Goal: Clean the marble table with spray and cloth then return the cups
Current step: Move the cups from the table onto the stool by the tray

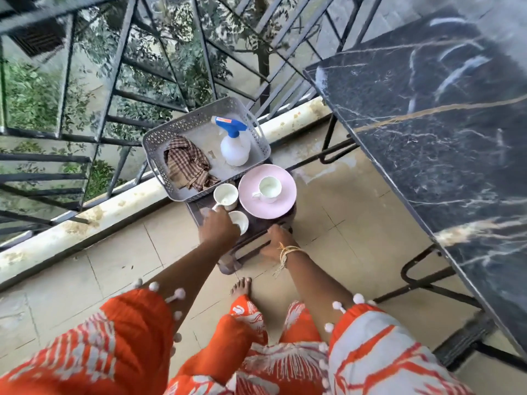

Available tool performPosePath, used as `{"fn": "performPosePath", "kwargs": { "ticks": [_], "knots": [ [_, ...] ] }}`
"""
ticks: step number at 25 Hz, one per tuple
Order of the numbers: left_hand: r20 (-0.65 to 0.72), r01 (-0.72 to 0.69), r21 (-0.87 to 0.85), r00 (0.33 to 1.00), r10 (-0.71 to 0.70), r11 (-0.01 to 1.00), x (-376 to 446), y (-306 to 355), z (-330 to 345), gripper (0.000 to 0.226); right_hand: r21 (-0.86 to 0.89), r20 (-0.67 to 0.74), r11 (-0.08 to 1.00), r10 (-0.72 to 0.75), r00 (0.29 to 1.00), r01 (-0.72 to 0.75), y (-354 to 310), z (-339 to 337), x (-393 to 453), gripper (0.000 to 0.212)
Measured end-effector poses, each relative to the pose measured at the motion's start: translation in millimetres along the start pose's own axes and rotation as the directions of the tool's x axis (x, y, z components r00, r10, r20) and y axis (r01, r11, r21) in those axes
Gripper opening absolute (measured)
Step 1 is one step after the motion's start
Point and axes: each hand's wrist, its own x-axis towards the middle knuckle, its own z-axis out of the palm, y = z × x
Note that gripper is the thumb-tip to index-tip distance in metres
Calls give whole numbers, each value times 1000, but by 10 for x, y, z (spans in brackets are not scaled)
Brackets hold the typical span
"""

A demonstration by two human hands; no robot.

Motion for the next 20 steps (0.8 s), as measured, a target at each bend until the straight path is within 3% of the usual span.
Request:
{"fn": "performPosePath", "kwargs": {
  "ticks": [3,5,10,15,20],
  "knots": [
    [71,-276,176,961,268,945,-334,491,42,49,-26,-53,1000,-3,999,2,202,-351,-198,42],
    [179,-427,169,900,398,888,-501,932,153,50,9,-250,999,-39,967,43,500,-620,-362,41],
    [290,-739,317,672,681,595,-889,2301,308,54,-76,-642,997,-59,765,14,1433,-1535,-740,50],
    [293,-857,398,456,841,326,-1324,3751,571,49,25,-809,991,97,580,-131,2468,-2485,-1044,52],
    [353,-906,333,375,857,260,-1663,4694,848,51,227,-826,958,285,486,-176,3268,-2982,-1392,48]
  ]
}}
